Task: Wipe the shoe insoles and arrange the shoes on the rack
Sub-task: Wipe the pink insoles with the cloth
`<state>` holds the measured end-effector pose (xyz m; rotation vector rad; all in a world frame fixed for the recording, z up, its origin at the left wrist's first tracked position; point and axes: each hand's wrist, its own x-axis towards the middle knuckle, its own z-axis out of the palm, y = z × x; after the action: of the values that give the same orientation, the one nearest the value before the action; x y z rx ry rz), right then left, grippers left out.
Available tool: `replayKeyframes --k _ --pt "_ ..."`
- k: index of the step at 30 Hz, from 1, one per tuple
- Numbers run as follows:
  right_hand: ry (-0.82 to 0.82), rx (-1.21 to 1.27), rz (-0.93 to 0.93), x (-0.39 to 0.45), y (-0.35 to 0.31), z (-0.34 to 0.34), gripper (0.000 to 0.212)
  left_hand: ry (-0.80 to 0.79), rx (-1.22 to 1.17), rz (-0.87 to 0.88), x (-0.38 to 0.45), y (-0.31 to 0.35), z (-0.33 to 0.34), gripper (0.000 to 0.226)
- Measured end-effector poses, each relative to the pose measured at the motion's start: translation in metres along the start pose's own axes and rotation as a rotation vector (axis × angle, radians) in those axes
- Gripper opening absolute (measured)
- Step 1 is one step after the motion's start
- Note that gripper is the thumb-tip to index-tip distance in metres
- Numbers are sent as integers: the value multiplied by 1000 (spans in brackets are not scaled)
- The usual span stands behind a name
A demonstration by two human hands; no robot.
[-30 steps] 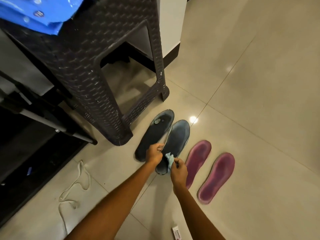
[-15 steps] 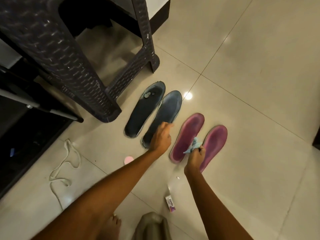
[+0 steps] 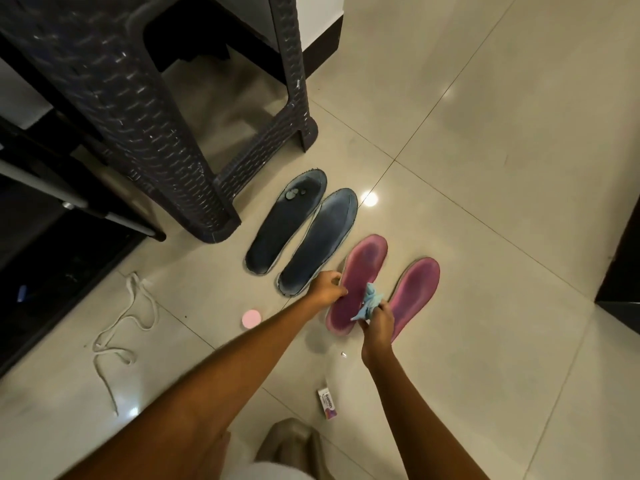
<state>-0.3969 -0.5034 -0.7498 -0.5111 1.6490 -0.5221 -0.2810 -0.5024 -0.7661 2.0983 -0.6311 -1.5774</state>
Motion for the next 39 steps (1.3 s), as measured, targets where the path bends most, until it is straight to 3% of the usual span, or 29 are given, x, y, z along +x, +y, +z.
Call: replayKeyframes --k 9,15,19,22,27,34,36,39 --pt "-364 -207 -352 -103 -92 33 17 68 -498 172 -105 46 -79 26" --pt "-615 -399 -568 -208 -171 65 24 123 -838 366 -217 101 -147 24" --pt "-805 -510 -781 -291 -205 66 16 57 -1166 517 -299 135 -199 41" --pt "-902 -553 -836 -343 -209 62 16 11 -1336 647 -354 153 -226 54" --pt "-955 -616 -860 -407 -210 52 17 -66 -1373 766 -421 157 -240 60" --pt "-1000 -870 -1046 -465 -222 39 21 -10 -1479 851 -459 141 -251 61" --pt "-905 -736 -1129 -480 -230 39 18 31 -1503 865 -471 145 -252 55" --pt "-580 -379 -1230 -504 -251 46 11 92 -1425 840 -486 153 -247 50"
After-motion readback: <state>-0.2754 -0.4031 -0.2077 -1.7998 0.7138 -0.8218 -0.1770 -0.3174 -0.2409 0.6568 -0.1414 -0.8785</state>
